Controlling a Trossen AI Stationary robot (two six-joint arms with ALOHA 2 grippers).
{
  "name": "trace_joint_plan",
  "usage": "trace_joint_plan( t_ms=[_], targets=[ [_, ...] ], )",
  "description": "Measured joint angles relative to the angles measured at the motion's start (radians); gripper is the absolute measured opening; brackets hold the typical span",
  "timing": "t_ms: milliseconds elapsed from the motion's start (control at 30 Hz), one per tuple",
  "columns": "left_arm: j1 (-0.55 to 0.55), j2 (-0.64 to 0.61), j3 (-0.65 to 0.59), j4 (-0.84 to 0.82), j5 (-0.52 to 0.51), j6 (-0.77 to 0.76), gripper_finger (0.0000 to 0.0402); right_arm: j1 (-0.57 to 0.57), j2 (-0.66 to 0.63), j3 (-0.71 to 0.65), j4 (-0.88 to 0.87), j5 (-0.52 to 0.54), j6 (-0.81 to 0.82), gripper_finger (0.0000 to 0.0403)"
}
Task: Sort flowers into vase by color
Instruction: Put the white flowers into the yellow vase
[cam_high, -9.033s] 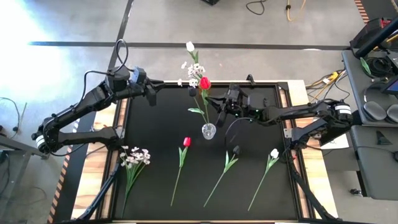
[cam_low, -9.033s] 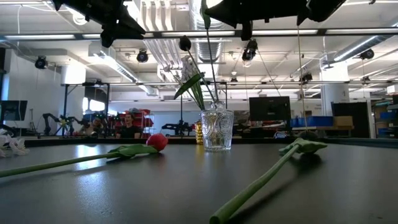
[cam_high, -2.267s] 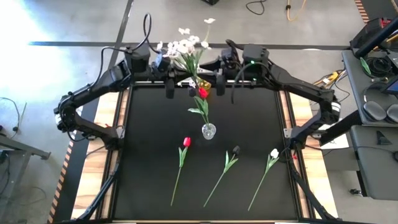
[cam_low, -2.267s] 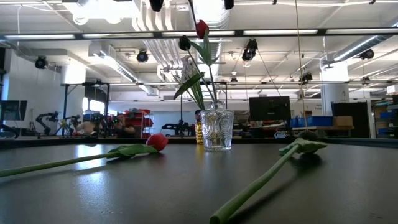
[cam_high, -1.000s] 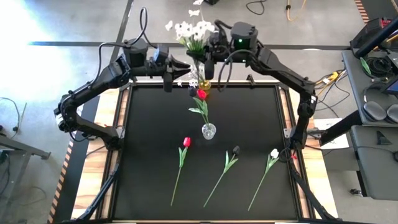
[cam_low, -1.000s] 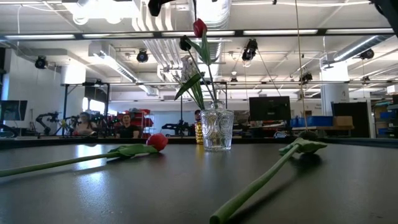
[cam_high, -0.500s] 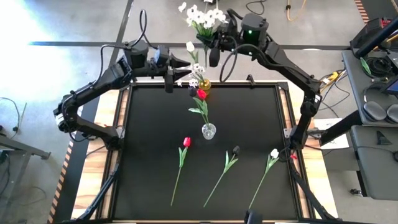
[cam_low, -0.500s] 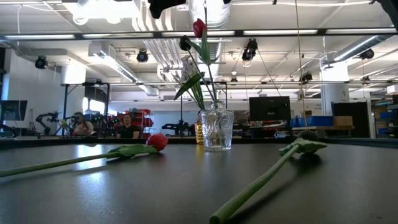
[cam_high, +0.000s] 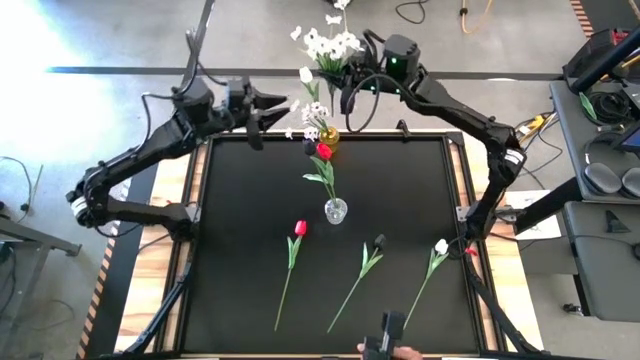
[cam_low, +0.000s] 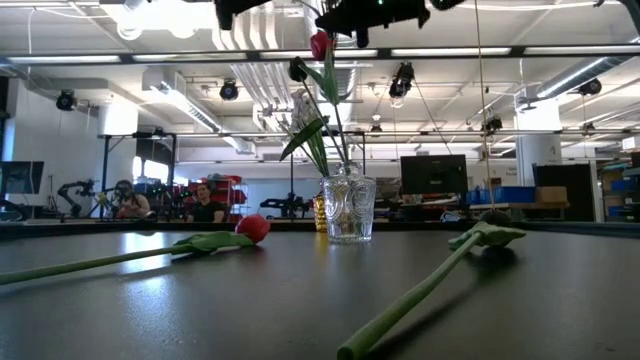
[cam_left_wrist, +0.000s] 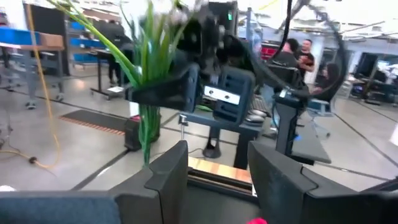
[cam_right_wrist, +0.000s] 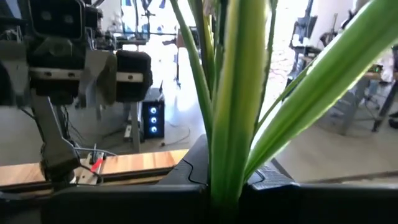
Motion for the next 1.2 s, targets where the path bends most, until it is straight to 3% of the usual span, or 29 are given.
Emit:
trace_joint_plan(
  t_ms=[267,500,733,1200],
  targets=[
    [0.004,-0.158,-0.102,0.001,-0.071,-0.018,0.0153,-0.046,-0.077,-0.399,0.478,-0.017,0.128,0.0011],
    [0.004,-0.243,-0.127,0.002,-0.110,-0.026,0.0152,-0.090,-0.090,-0.628,0.727,-0.009,0.177,0.0011],
    [0.004,-0.278,-0.126,-0.002,-0.153,-0.048,0.0152,-0.117,-0.008,-0.695,0.929,-0.005,0.230,0.0011],
    [0.003,-0.281,-0.126,-0.053,-0.152,-0.072,0.0152,-0.130,0.136,-0.659,1.014,-0.012,0.227,0.0011]
  ],
)
